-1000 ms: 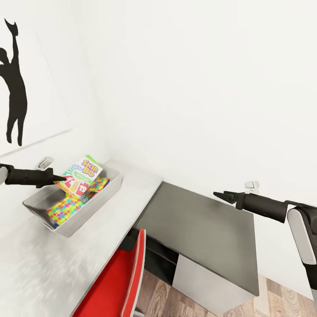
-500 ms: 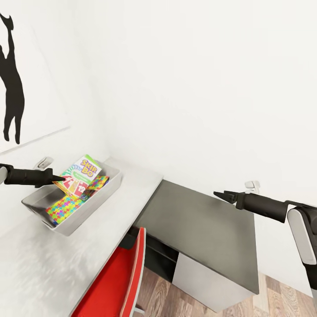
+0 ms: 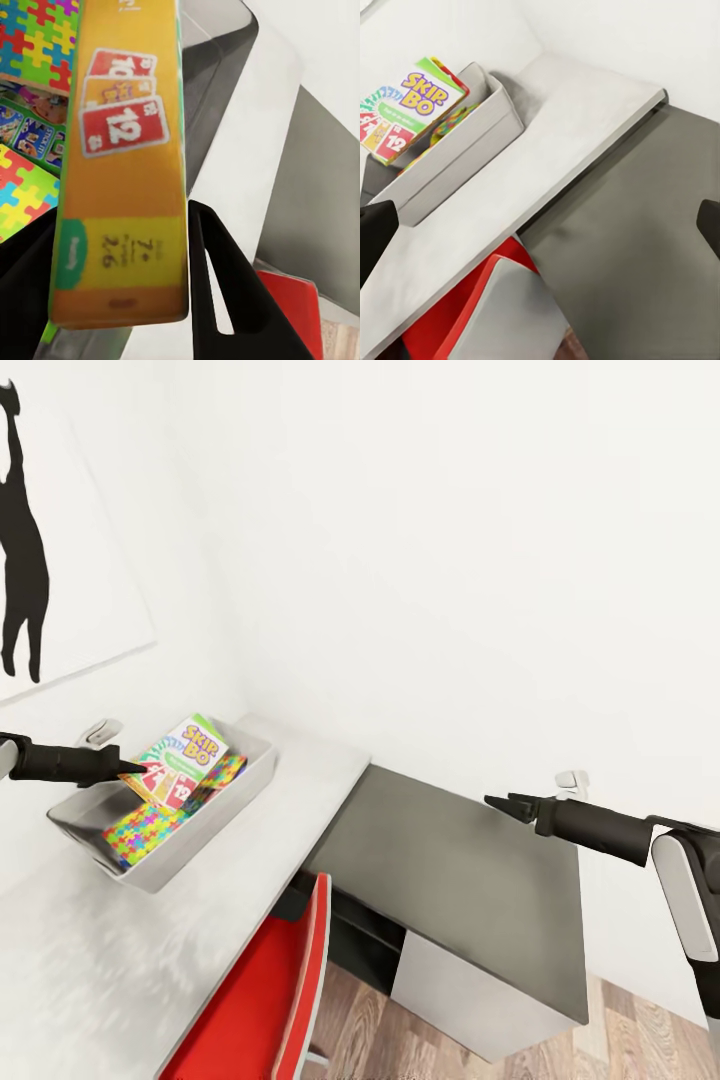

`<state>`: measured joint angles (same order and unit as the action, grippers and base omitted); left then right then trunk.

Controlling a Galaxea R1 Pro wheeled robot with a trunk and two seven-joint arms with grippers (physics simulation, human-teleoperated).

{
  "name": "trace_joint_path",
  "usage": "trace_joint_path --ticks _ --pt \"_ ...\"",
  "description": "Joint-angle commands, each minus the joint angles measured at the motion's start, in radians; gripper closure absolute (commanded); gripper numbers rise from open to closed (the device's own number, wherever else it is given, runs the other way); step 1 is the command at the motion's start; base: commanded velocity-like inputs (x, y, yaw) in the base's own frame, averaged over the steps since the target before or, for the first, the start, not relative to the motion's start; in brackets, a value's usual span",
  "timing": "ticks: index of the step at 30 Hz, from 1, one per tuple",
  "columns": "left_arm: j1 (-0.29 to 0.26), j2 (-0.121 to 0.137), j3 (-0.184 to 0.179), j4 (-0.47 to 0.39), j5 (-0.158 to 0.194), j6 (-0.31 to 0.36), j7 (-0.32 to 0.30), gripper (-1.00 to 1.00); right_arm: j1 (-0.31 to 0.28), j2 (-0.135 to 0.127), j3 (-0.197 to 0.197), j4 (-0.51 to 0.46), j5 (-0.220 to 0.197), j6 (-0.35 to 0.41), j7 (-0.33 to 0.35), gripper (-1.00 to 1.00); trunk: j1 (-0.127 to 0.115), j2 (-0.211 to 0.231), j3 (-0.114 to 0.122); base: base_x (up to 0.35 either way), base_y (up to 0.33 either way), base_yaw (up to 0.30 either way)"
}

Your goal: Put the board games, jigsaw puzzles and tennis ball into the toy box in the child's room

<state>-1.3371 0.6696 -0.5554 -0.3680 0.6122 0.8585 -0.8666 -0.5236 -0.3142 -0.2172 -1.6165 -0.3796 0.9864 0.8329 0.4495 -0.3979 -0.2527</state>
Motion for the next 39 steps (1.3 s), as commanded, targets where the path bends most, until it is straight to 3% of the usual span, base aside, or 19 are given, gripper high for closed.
trace_joint_path --ticks 1,18,20,23,27,39 --pt "-0.002 0.001 -0.004 0.0 0.004 0.003 -0.003 1.0 -0.001 0.0 -0.001 0.0 0.002 0.004 0.005 -1.0 0.001 -0.002 -0.004 0.0 0.0 0.0" --pt "-0.001 0.001 -0.005 0.0 0.001 0.001 -0.002 1.0 -0.001 -0.004 -0.001 0.0 0.002 0.006 0.006 -1.0 0.001 -0.002 -0.031 0.0 0.0 0.0" --pt "0.0 0.002 -0.005 0.0 -0.009 0.001 0.002 1.0 -0.001 -0.004 -0.001 -0.001 0.002 0.006 0.006 -1.0 0.001 -0.002 -0.034 0.0 0.0 0.0" --pt "0.0 0.002 0.0 0.0 -0.064 0.001 0.006 1.0 -0.001 -0.005 -0.001 -0.001 0.002 0.006 0.006 -1.0 0.001 -0.002 -0.039 0.0 0.0 0.0" --pt "-0.001 0.002 0.005 0.0 -0.094 0.001 0.007 1.0 -0.001 -0.005 -0.001 -0.001 0.002 0.006 0.006 -1.0 0.001 -0.002 -0.045 0.0 0.0 0.0" --pt "-0.003 0.002 0.008 0.0 -0.103 -0.001 0.008 1.0 -0.001 -0.006 -0.001 -0.002 0.002 0.006 0.007 -1.0 0.001 -0.002 -0.065 0.0 0.0 0.0"
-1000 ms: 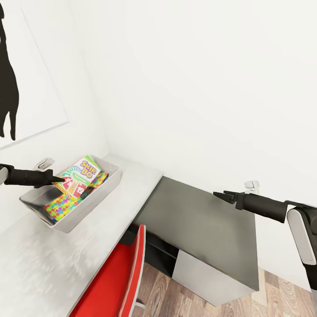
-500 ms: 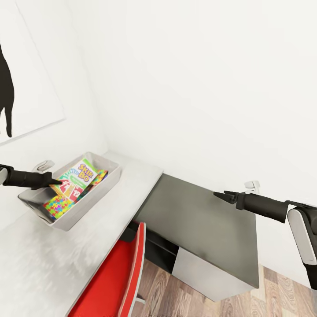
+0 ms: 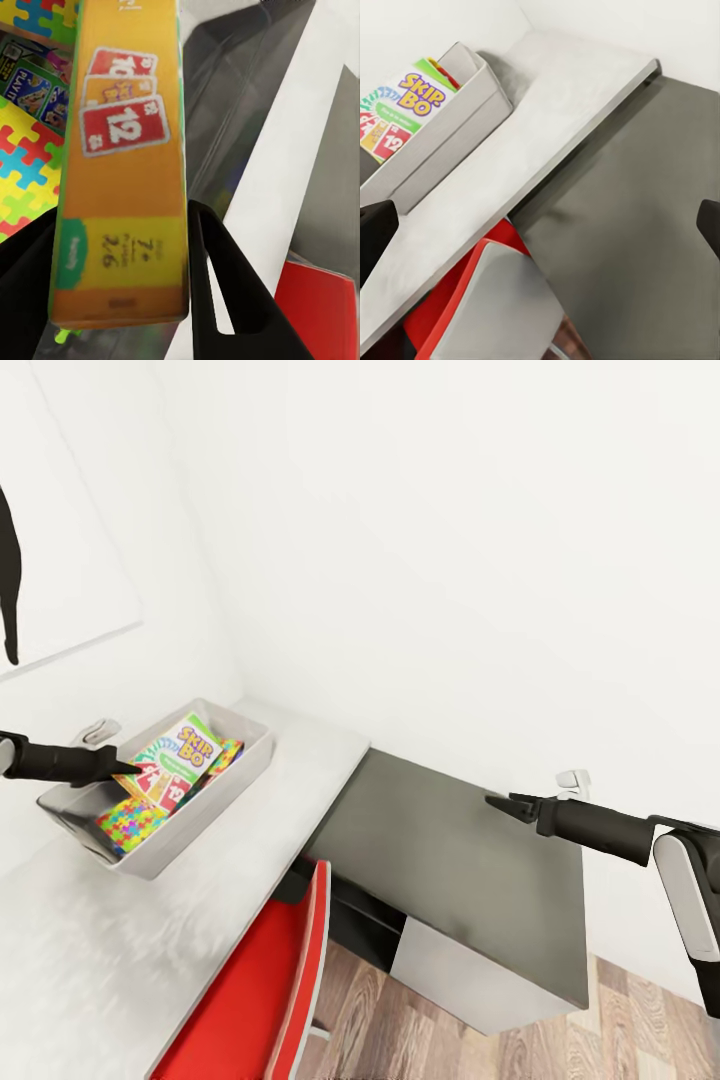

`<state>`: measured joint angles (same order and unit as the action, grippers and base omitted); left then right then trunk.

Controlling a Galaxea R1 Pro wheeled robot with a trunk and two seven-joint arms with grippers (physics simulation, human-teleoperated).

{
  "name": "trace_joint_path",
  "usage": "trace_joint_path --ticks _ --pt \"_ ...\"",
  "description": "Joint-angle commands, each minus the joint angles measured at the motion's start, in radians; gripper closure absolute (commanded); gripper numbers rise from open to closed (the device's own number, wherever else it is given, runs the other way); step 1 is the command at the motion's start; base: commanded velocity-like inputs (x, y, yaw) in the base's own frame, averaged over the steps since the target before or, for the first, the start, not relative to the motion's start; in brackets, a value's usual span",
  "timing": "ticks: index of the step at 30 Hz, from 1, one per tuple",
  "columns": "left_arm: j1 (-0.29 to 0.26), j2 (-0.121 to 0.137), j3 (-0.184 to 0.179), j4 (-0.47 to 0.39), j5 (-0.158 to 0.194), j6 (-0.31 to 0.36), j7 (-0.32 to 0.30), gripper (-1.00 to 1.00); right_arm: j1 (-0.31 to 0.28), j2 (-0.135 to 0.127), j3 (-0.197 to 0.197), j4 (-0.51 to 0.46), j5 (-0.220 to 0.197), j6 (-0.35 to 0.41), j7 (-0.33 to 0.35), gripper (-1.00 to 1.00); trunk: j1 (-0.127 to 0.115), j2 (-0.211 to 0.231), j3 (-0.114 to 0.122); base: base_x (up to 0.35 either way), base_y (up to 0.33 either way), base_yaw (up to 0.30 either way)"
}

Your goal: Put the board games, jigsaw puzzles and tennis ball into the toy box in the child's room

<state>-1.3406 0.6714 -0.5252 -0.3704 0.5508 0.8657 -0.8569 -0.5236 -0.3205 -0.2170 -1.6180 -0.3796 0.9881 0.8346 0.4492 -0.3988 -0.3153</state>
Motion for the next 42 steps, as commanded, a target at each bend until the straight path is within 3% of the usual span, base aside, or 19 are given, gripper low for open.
trace_joint_path --ticks 1,7,22,23,38,42 --pt "0.0 0.0 -0.023 0.002 -0.042 -0.012 -0.002 1.0 -0.001 0.0 -0.001 0.0 0.002 0.004 0.005 -1.0 0.001 -0.001 -0.004 0.0 0.0 0.0" --pt "-0.005 0.007 -0.023 0.004 -0.045 -0.047 -0.002 1.0 0.0 0.004 0.001 0.0 0.002 0.003 0.005 -1.0 0.001 -0.001 -0.014 0.0 0.0 0.0" --pt "-0.03 0.023 -0.028 0.025 -0.051 -0.054 -0.001 1.0 0.001 0.006 0.002 0.0 0.002 0.001 0.004 -1.0 0.001 -0.001 -0.037 0.0 0.0 0.0" --pt "-0.03 0.023 -0.029 0.025 -0.051 -0.054 -0.002 -1.0 0.001 0.006 0.002 0.0 0.002 0.001 0.004 -1.0 0.001 -0.001 -0.038 0.0 0.0 0.0" --pt "-0.034 0.023 -0.029 0.023 -0.05 -0.052 -0.011 -1.0 0.001 0.007 0.002 0.0 0.002 0.001 0.004 -1.0 0.001 -0.001 -0.04 0.0 0.0 0.0" --pt "-0.056 0.022 -0.028 0.005 -0.045 -0.042 -0.063 -1.0 0.001 0.007 0.002 0.0 0.002 0.001 0.004 -1.0 0.001 -0.001 -0.04 0.0 0.0 0.0"
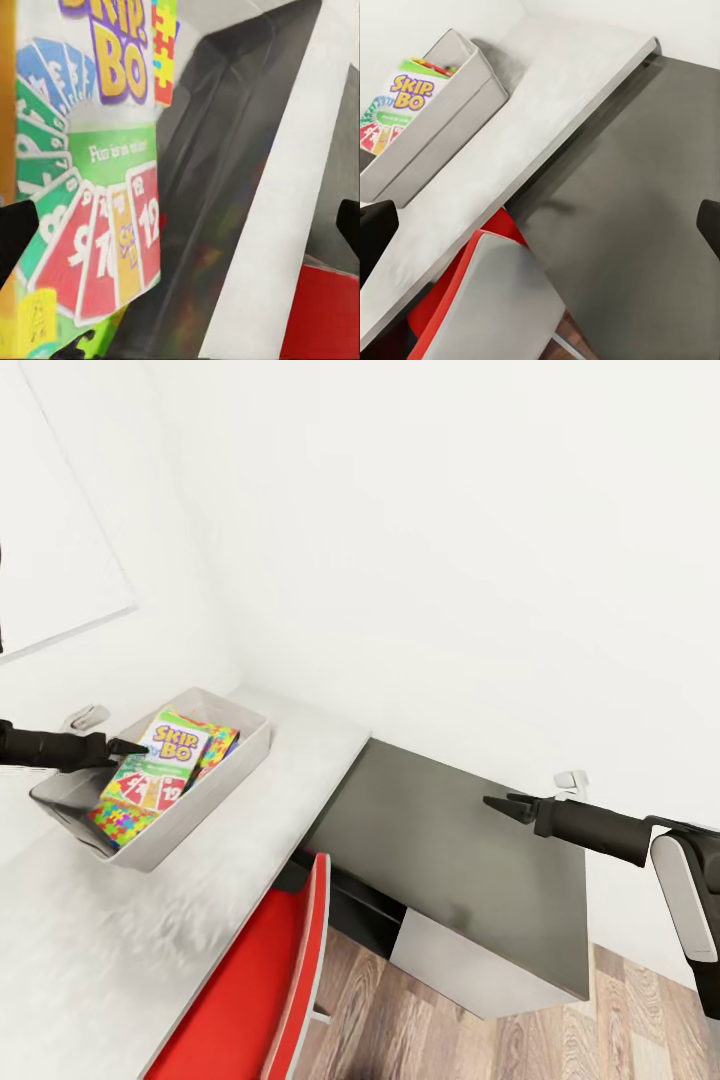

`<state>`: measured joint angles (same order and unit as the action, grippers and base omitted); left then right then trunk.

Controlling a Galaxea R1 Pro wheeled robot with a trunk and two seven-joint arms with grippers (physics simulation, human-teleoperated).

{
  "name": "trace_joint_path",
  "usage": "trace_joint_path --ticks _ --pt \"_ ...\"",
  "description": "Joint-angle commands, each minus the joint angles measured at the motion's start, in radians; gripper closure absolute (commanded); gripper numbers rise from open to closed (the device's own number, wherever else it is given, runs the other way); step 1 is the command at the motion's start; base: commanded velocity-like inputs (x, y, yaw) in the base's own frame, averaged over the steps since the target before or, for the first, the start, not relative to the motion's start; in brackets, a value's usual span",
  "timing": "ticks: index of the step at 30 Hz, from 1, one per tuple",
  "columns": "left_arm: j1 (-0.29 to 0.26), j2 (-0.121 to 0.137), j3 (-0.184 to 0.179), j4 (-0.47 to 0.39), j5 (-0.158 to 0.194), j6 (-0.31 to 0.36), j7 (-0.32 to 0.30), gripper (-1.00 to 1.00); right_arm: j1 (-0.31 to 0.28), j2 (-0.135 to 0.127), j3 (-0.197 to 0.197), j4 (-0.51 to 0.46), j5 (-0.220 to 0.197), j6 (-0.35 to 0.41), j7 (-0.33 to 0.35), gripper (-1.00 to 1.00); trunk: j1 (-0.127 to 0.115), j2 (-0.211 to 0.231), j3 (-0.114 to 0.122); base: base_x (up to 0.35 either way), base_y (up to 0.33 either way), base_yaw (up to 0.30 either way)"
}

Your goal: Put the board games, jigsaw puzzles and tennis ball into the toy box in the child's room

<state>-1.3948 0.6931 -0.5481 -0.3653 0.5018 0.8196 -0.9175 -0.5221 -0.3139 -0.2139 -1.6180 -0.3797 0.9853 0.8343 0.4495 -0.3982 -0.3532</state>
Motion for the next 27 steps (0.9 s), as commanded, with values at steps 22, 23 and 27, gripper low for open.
trace_joint_path --ticks 22,23,27 --pt "0.212 -0.051 0.171 -0.556 0.531 0.213 -0.102 -1.0 0.053 -0.005 -0.011 0.0 0.003 -0.163 0.01 -1.0 0.001 -0.002 -0.002 0.0 0.0 0.0" --pt "0.227 -0.056 0.175 -0.59 0.545 0.214 -0.094 -1.0 0.053 -0.005 -0.012 0.0 0.003 -0.163 0.01 -1.0 0.001 -0.002 -0.002 0.0 0.0 0.0" --pt "0.338 -0.19 0.3 -0.872 0.712 0.221 0.204 -1.0 0.054 -0.009 -0.017 0.0 0.004 -0.167 0.012 -1.0 0.001 -0.002 -0.001 -0.065 -0.009 0.0"
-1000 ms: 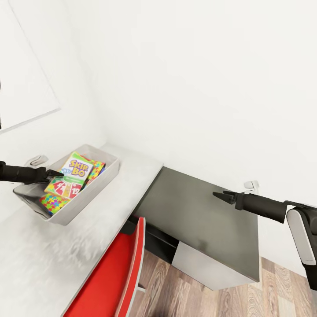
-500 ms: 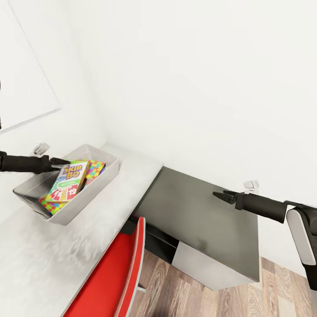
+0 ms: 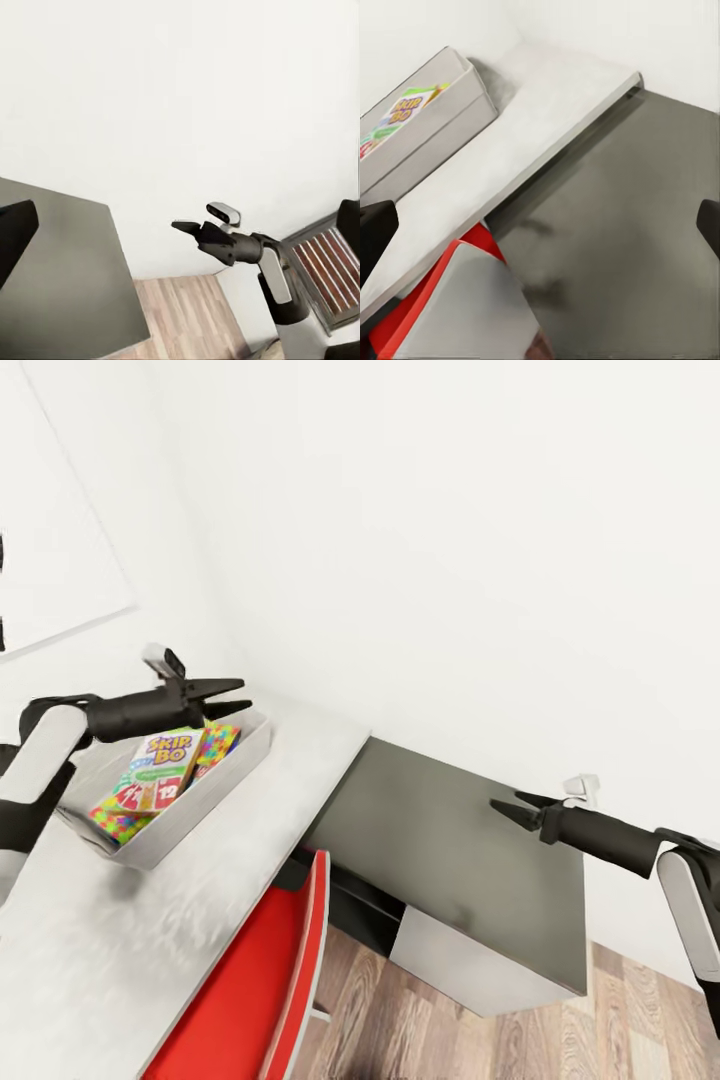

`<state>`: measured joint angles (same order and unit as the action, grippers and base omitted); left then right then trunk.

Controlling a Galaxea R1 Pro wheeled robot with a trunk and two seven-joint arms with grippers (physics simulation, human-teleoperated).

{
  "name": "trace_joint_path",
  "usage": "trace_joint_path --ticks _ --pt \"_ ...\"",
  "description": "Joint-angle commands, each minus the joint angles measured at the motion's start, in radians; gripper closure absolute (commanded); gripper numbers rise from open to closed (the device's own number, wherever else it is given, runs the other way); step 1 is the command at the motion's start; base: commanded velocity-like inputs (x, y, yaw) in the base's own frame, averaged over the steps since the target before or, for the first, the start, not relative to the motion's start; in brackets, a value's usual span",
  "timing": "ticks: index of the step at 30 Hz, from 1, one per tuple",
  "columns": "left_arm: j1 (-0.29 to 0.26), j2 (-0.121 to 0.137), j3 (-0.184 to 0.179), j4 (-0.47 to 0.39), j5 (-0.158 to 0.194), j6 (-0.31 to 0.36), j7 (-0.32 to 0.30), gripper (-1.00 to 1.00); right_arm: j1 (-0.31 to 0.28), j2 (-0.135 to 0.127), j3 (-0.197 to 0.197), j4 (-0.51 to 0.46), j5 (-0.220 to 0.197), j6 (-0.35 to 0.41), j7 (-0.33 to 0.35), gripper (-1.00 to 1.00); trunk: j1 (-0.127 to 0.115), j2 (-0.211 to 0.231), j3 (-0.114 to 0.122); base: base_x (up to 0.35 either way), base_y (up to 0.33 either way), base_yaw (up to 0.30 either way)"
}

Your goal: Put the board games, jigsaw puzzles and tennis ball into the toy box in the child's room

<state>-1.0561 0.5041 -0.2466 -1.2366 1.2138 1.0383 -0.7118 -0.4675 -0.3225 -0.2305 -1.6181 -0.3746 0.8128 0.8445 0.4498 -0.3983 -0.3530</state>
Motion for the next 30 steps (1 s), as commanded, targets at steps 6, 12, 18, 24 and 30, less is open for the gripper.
trace_joint_path --ticks 6,12,18,24,30 --pt "0.104 -0.418 -0.057 -0.308 0.141 0.006 0.746 -1.0 0.019 -0.043 -0.112 0.0 -0.001 0.018 -0.003 -1.0 0.0 -0.002 0.007 -0.167 -0.04 -0.046" --pt "0.112 -0.497 -0.111 -0.336 0.196 0.005 0.901 -1.0 0.085 -0.115 -0.186 0.0 -0.001 0.015 0.001 -1.0 0.0 -0.002 0.016 -0.016 -0.003 -0.074" --pt "0.116 -0.549 -0.122 -0.342 0.258 0.003 1.051 -1.0 0.11 -0.132 -0.253 -0.001 -0.001 0.014 0.002 -1.0 0.0 -0.002 0.026 -0.002 0.0 -0.077" --pt "0.173 -0.56 -0.124 -0.366 0.305 0.001 1.077 -1.0 0.114 -0.133 -0.253 -0.001 -0.001 0.015 0.015 -1.0 0.0 -0.002 0.036 -0.006 -0.005 -0.08" --pt "0.187 -0.562 -0.124 -0.37 0.309 0.0 1.08 -1.0 0.115 -0.133 -0.252 -0.002 -0.001 0.015 0.017 -1.0 0.0 -0.002 0.046 -0.137 -0.13 -0.08"
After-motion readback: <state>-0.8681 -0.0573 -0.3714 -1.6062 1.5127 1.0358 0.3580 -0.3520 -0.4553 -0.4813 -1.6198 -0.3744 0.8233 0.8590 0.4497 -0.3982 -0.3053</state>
